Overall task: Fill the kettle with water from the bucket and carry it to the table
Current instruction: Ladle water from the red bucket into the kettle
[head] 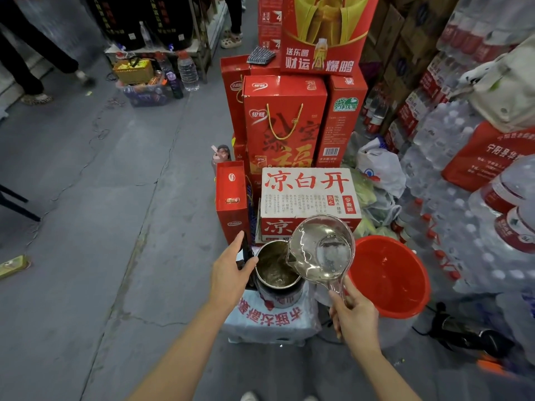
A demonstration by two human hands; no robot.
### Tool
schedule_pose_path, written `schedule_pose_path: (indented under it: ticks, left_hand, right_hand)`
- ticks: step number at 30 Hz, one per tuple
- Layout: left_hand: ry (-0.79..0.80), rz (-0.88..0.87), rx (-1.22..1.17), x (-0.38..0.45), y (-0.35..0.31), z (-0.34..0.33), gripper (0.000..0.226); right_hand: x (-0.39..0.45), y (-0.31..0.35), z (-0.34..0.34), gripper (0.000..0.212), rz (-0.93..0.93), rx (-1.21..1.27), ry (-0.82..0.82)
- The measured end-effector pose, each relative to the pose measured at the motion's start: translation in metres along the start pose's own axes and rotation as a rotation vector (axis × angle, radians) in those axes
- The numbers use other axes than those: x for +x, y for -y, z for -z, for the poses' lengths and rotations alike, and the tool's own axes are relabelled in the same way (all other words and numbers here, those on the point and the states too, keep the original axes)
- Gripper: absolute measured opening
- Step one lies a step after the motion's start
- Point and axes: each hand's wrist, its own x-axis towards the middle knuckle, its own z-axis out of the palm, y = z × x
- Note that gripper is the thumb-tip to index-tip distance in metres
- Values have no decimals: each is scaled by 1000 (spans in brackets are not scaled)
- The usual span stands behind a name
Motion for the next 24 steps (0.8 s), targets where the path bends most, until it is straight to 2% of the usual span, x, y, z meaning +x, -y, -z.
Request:
schedule_pose_path:
  ticks: [8,12,24]
  left_hand:
    - [0,-20,-5,-2,0,1,71]
    - [-13,-48,13,-2,1,2,71]
    - [10,-48,8,-2,2,6,71]
  right_hand:
    - [0,3,-12,55,77,-265,-71]
    - [-6,14,-15,61,151,-387,-86]
    - [-7,25,-30,67,172,-626,-89]
